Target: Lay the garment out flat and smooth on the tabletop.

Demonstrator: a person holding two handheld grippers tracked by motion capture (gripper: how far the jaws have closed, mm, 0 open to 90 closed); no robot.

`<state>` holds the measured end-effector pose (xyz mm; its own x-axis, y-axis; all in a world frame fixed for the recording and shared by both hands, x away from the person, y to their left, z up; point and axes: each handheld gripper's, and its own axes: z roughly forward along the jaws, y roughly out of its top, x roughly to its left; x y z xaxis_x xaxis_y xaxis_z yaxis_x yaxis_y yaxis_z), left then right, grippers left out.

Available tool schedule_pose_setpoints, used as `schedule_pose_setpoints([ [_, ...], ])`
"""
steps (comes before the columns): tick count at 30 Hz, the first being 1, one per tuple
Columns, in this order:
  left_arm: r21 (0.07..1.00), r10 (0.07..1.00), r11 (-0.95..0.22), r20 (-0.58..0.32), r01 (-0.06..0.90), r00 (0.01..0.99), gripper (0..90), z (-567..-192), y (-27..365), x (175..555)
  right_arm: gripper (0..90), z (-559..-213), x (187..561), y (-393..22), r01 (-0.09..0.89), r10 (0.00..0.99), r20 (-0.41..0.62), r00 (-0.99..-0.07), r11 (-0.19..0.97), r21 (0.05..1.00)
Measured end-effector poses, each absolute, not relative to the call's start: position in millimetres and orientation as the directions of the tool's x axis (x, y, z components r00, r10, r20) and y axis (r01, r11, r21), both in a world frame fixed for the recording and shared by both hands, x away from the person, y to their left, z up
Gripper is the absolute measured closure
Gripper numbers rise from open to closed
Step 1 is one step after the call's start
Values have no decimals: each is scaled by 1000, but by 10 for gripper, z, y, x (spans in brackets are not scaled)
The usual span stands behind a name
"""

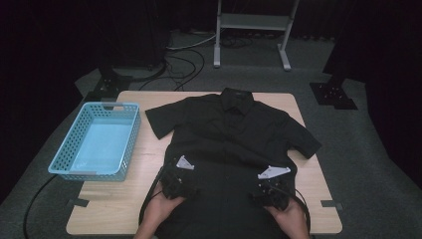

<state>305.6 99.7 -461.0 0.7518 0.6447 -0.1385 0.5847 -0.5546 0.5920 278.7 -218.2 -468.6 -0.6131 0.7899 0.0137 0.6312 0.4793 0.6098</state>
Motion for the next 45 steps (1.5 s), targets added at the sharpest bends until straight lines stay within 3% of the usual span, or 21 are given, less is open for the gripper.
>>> schedule_pose_setpoints([
  [4,577,619,-577,-153,578,771,334,-4598,977,2876,310,-4686,2546,-2209,621,771,13,-636,502,602],
  [7,558,595,-596,-176,577,785,326,-4583,963,2808,296,-4633,2486,-2197,644,749,40,-661,540,542],
  [9,557,603,-607,-141,566,785,291,-4576,965,2788,290,-4581,2521,-2253,660,753,65,-654,527,536],
  [13,561,634,-602,-98,568,767,193,-4591,1006,2835,221,-4526,2704,-2428,687,820,50,-570,442,577],
  [23,566,674,-586,-57,580,736,111,-4644,1063,2953,136,-4685,3116,-2586,752,901,9,-434,356,554],
  [45,568,705,-553,-72,610,706,97,-4642,907,3314,90,-4657,3912,-2634,761,876,11,-482,413,500],
])
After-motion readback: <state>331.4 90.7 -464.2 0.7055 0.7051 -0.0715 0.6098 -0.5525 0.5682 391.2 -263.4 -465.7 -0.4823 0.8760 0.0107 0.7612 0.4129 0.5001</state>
